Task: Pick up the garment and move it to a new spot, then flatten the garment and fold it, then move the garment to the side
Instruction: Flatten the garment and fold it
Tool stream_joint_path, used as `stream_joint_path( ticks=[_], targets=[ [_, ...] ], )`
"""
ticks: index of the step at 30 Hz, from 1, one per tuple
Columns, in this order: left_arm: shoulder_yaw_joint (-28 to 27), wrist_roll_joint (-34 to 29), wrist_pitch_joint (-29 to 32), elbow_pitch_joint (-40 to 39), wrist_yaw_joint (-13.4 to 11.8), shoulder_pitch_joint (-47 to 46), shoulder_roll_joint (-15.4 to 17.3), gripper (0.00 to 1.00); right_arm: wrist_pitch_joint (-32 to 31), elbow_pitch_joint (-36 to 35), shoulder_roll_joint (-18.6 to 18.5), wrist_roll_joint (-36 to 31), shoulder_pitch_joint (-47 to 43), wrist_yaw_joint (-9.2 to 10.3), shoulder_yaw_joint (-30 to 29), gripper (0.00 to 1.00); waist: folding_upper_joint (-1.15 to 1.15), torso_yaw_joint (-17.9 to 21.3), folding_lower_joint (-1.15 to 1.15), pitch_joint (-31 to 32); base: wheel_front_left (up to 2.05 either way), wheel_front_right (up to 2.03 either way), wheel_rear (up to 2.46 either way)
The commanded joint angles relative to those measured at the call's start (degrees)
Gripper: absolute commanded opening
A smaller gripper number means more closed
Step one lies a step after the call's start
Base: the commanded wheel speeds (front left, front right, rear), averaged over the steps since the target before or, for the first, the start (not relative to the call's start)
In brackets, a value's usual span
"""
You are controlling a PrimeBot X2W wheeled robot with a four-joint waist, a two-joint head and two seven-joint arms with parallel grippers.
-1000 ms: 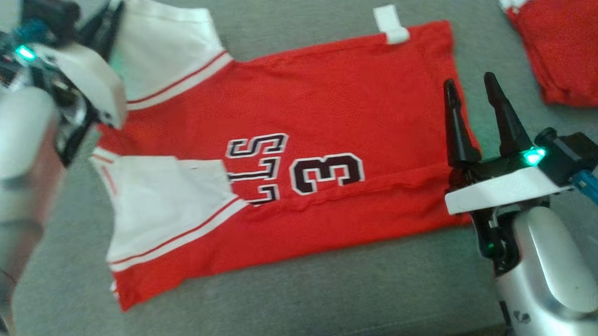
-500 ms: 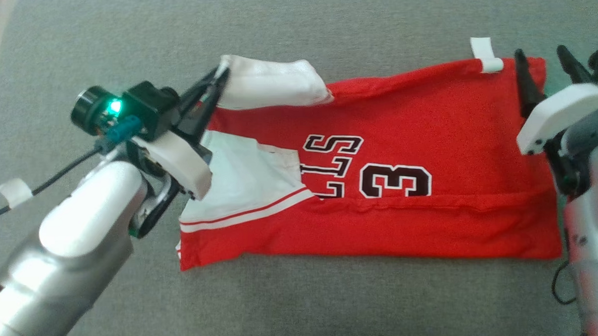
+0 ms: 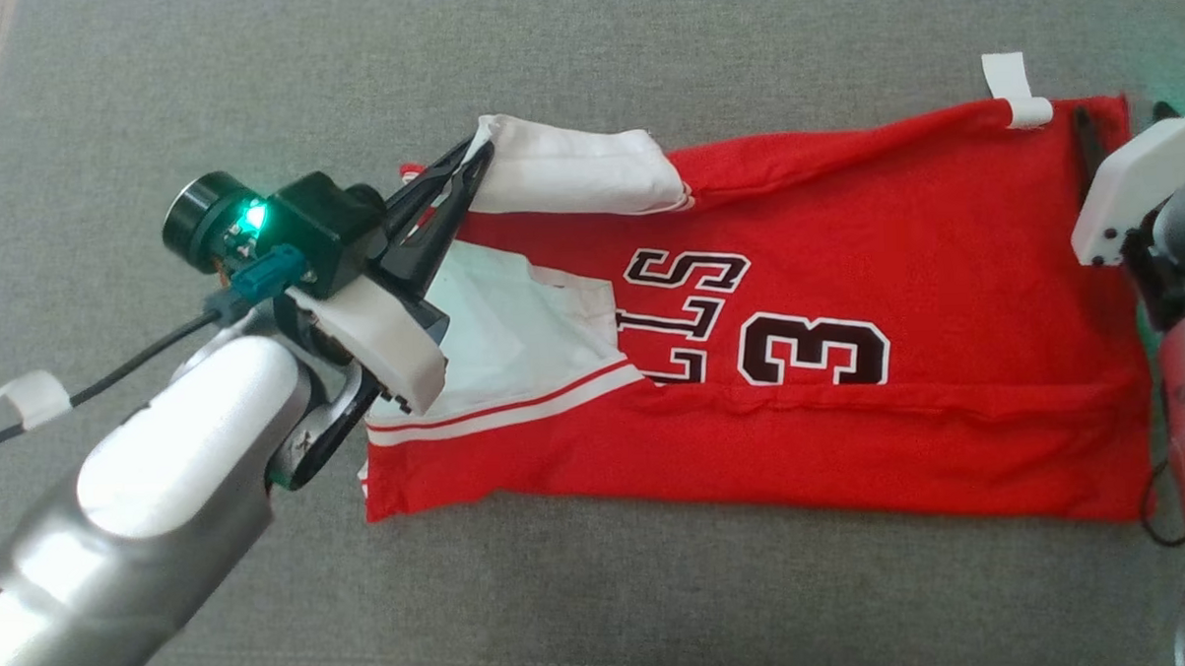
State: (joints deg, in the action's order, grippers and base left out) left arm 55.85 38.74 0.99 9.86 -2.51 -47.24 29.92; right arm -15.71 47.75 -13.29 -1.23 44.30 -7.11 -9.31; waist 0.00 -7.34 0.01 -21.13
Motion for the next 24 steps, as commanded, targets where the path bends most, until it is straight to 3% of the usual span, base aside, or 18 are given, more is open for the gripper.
stream_joint_path(
  ticks=[1,2,13,24],
  targets=[
    [-2.4,-0.3,0.1,-1.8,-0.4,-2.6,2.3,0.00,-0.6,0.3,-0.6,-1.1,1.9,-0.37,1.6,0.49,0.00,0.1,-0.01,-0.4,0.00,0.00,0.00],
    [-2.4,-0.3,0.2,-1.8,-0.4,-2.8,2.3,0.00,-0.9,1.4,-0.7,-1.6,2.4,-0.37,1.9,0.00,0.00,0.2,-0.01,-0.5,0.00,0.00,0.00],
    [-5.8,0.9,-0.7,2.0,-1.0,-6.6,3.2,0.00,6.2,3.8,-0.9,2.0,9.1,-0.37,7.6,0.00,0.00,3.1,-0.01,0.1,0.00,0.00,0.00],
    [-8.9,-0.6,-3.5,18.1,0.9,-17.6,2.8,0.00,12.6,0.7,-0.1,16.4,16.4,-0.37,20.9,0.00,0.00,9.0,-0.01,-1.1,0.00,0.00,0.00]
  ],
)
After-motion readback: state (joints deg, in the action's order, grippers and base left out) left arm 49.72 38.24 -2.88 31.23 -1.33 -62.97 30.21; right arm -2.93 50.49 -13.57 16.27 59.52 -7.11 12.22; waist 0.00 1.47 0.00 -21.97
